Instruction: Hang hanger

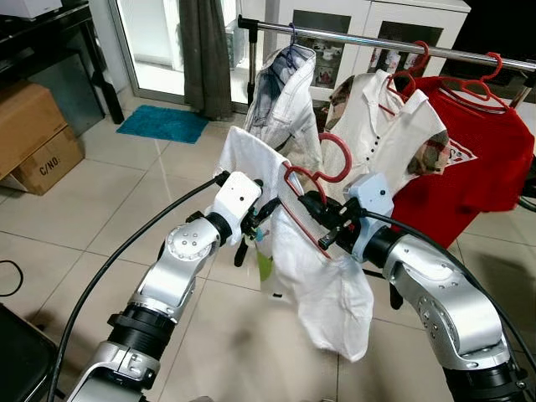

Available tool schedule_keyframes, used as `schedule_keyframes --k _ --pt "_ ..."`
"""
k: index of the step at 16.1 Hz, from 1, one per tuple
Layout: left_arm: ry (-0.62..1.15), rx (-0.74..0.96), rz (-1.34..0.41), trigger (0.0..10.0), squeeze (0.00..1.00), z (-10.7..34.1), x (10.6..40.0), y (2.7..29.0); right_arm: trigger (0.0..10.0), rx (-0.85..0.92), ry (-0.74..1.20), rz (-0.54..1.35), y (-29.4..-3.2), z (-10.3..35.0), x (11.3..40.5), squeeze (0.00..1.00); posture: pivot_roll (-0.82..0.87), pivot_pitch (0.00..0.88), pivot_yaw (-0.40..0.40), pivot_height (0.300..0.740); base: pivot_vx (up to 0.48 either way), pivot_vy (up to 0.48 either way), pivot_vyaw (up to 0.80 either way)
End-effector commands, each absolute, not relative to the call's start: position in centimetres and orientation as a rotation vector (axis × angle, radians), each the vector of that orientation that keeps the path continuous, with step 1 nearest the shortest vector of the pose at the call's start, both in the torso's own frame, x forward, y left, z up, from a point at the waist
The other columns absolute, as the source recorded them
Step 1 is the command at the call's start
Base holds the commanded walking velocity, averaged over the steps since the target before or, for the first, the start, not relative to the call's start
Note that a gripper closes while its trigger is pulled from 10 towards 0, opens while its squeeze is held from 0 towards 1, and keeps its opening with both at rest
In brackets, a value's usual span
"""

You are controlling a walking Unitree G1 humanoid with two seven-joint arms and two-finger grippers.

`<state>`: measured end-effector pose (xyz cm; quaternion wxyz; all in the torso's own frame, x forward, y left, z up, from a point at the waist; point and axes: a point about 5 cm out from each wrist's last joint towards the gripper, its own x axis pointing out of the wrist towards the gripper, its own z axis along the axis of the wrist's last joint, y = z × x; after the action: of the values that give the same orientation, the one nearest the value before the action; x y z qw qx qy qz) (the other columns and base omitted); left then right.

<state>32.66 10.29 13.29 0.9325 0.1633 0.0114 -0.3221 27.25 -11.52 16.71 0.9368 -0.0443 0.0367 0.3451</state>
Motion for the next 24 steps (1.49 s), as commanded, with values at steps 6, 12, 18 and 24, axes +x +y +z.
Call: schedule_keyframes --k 6,12,18,24 --pt "-0.002 0.314 -0.663 0.0 0.0 13.9 32.9 10.2 0.0 -0.076 0.057 0.689 -11.9 17.3 27.5 0.0 -0.09 0.0 -0.052 0.74 0.0 0.0 0.0" --pt "-0.002 0.303 -0.669 0.0 0.0 14.0 32.8 10.3 0.0 -0.075 0.062 0.682 -12.0 17.2 27.7 0.0 -0.09 0.0 -0.057 0.74 0.0 0.0 0.0" --pt "-0.041 0.283 -0.652 0.0 0.0 15.7 32.9 11.3 0.0 -0.151 0.126 0.624 -12.7 15.9 28.0 0.0 -0.08 0.0 -0.058 0.74 0.0 0.0 0.0" --pt "-0.122 0.32 -0.541 0.0 0.0 21.3 33.7 16.2 0.0 -0.283 0.211 0.774 -13.5 13.9 26.5 0.0 -0.08 0.0 -0.059 0.74 0.0 0.0 0.0"
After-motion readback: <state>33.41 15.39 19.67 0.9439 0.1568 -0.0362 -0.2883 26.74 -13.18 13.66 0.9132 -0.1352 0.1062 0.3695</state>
